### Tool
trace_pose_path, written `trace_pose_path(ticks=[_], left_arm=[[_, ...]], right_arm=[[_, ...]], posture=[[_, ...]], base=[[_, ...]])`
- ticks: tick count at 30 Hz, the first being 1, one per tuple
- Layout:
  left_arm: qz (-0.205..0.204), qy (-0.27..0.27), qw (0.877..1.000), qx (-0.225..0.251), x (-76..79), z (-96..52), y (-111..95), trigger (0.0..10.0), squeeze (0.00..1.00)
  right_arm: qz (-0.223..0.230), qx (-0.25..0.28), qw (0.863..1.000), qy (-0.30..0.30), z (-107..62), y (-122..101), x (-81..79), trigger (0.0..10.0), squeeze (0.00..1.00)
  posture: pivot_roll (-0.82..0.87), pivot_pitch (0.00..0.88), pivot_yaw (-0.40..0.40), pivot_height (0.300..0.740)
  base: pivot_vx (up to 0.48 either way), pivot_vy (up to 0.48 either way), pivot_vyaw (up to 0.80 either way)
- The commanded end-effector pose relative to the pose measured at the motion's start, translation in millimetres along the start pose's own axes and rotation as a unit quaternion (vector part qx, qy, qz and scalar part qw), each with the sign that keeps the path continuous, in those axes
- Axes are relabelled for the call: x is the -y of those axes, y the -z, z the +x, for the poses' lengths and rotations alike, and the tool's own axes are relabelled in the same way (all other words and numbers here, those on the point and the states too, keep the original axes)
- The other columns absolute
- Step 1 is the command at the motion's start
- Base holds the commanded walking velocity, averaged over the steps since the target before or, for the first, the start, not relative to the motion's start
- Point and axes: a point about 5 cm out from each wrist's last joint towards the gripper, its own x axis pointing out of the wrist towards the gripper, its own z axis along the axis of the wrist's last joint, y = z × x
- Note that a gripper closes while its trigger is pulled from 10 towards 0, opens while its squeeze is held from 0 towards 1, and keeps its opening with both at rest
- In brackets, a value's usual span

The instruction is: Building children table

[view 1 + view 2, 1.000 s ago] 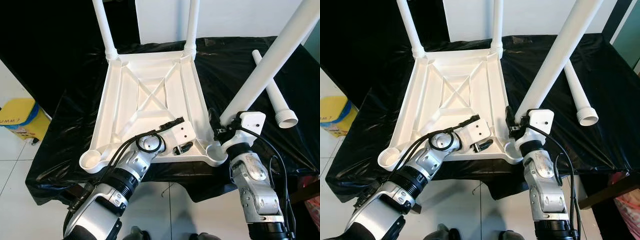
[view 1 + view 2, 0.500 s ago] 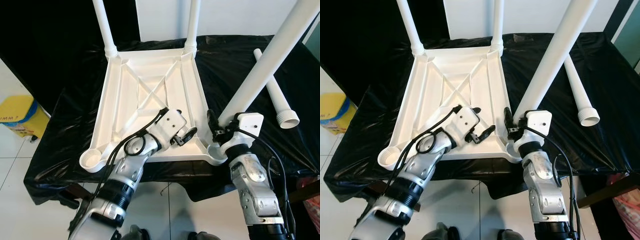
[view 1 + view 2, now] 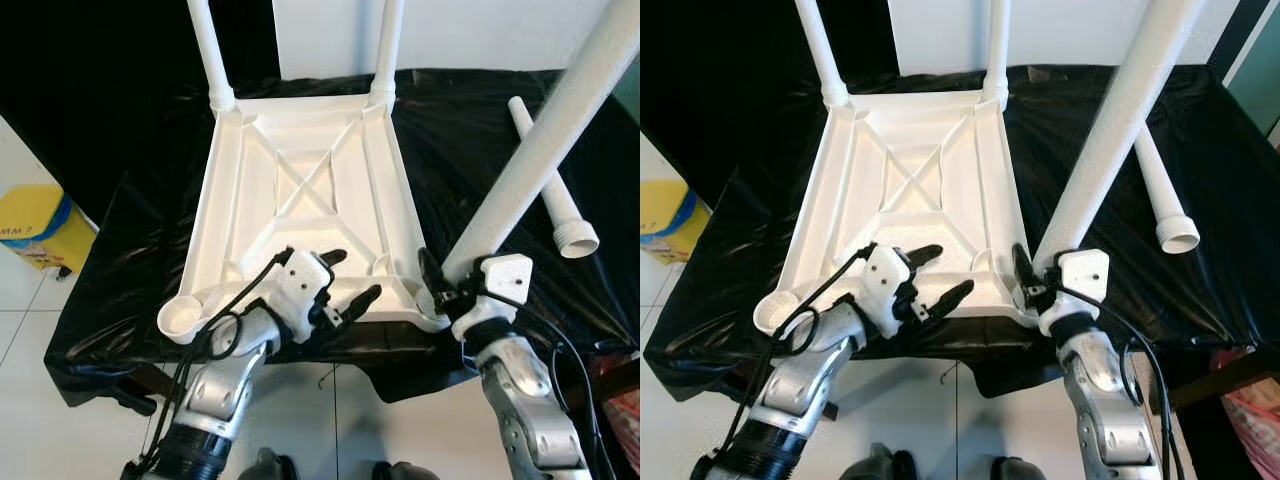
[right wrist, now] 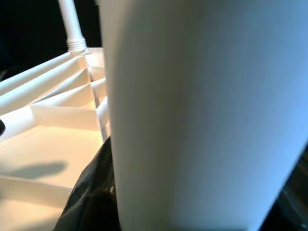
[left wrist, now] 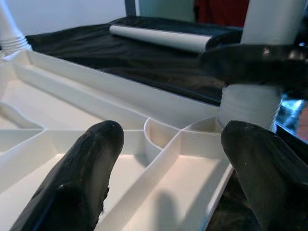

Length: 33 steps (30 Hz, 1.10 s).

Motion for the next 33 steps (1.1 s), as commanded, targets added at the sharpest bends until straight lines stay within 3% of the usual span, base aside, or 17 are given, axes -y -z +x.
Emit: trace_pose_path(ticks=[1,12,28,33], left_arm=[[-0.007,0.024,1.0,-0.005,7.1,-2.1,1,10.0,0.0],[-0.019,0.031,0.999,-0.003,15.9,-1.2,-4,10.0,0.0],[-0.016,0.03,0.999,-0.011,16.6,-1.8,-10,10.0,0.0],[-0.016,0.029,0.999,-0.011,15.9,-2.1,-11,10.0,0.0]], right_arm=[[-0.008,-0.022,1.0,0.007,-5.3,9,4.9,10.0,0.0],[-0.021,-0.027,0.999,-0.011,-5.4,12,2.3,10.0,0.0],[-0.11,0.018,0.99,-0.083,-8.5,20,-19.0,10.0,0.0],[-0.107,0.022,0.99,-0.089,-10.4,23,-21.8,10.0,0.0]], posture=[[-0.05,0.105,0.005,0.74],[-0.05,0.115,0.013,0.74],[-0.03,0.123,0.023,0.74],[-0.03,0.121,0.031,0.74]], base=[[0.0,0.0,0.0],[0.0,0.0,0.0],[0.0,0.0,0.0],[0.0,0.0,0.0]])
